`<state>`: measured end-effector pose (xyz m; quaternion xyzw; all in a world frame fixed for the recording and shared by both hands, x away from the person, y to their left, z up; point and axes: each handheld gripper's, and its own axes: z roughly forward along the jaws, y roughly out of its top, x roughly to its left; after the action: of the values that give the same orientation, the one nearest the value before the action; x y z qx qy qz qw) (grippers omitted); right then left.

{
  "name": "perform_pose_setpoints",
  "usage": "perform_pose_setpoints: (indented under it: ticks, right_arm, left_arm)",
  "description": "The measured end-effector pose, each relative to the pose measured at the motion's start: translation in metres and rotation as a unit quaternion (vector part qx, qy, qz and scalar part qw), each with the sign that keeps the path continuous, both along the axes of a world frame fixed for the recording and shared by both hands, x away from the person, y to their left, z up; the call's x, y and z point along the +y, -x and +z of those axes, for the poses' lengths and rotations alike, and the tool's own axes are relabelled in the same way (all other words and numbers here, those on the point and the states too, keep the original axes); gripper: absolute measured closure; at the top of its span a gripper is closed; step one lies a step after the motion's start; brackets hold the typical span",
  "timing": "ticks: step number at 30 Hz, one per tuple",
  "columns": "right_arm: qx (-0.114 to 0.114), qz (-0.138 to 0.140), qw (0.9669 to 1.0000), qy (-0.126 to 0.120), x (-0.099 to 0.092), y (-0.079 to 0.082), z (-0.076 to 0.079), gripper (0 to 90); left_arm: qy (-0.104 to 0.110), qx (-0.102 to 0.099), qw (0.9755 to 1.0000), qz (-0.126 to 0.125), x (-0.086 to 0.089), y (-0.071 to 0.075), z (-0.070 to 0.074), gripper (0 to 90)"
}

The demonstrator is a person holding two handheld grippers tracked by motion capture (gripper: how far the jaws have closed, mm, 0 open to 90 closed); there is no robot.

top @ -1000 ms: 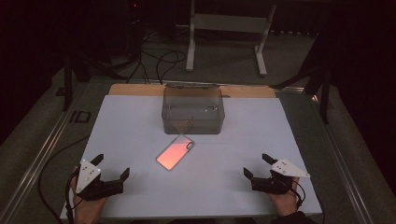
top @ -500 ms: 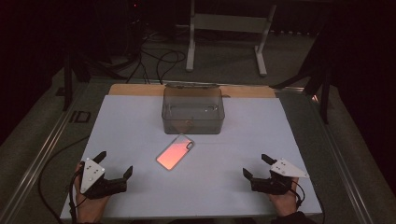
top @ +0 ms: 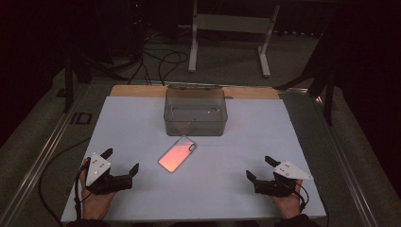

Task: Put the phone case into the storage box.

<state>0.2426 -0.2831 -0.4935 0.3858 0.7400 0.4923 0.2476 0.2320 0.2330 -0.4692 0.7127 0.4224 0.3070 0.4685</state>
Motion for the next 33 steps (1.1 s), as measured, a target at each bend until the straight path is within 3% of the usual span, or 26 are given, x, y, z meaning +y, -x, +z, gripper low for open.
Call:
perform_pose_setpoints:
  ticks: [16, 33]
  right_arm:
    - [0.001, -0.001, 1.0, -0.005, -0.002, 0.0, -0.001, 8.3]
    - [0.004, 0.002, 1.0, -0.003, 0.0, -0.001, -0.001, 8.4]
  left_arm:
    - [-0.02, 0.019, 0.9995, -0.017, -0.014, -0.021, 0.009, 0.1]
    - [-0.024, 0.043, 0.9985, -0.026, -0.022, -0.035, 0.006, 1.4]
